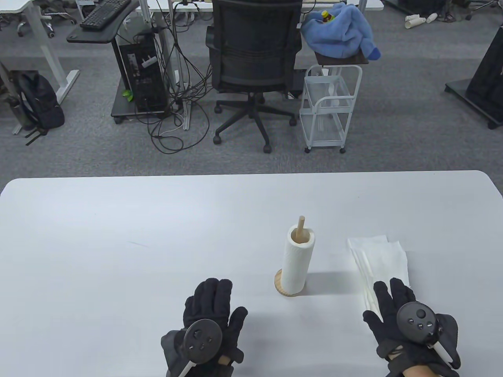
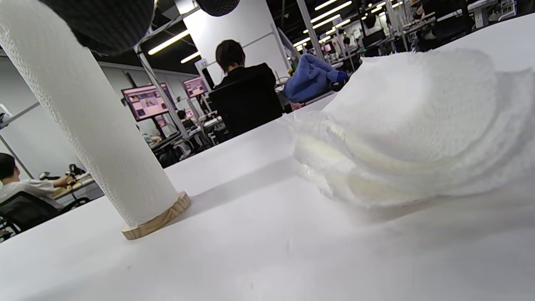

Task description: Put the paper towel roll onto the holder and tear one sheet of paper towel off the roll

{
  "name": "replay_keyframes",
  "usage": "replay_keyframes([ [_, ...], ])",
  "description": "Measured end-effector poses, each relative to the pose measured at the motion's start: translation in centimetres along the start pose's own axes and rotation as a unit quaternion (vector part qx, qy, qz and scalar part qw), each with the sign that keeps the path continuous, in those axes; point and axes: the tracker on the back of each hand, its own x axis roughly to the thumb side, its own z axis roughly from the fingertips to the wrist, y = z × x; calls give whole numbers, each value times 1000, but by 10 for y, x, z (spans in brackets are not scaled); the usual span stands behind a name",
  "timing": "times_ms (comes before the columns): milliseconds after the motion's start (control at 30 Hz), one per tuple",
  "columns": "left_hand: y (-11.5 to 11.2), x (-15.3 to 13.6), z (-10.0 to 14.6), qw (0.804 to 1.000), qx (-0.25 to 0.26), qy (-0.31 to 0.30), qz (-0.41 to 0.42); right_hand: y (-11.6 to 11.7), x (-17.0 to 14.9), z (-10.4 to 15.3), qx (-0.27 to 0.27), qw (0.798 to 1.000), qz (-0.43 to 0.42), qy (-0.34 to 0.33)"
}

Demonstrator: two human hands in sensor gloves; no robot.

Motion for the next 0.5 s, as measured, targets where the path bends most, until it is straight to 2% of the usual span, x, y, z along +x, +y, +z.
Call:
replay_keyframes([
  [167, -9, -4, -2, 999, -28, 3, -40, 7, -7, -1, 12, 1000, -14, 12],
  [500, -13, -8, -2, 998, -44, 19, -28, 12, -12, 0, 31, 999, -26, 26],
])
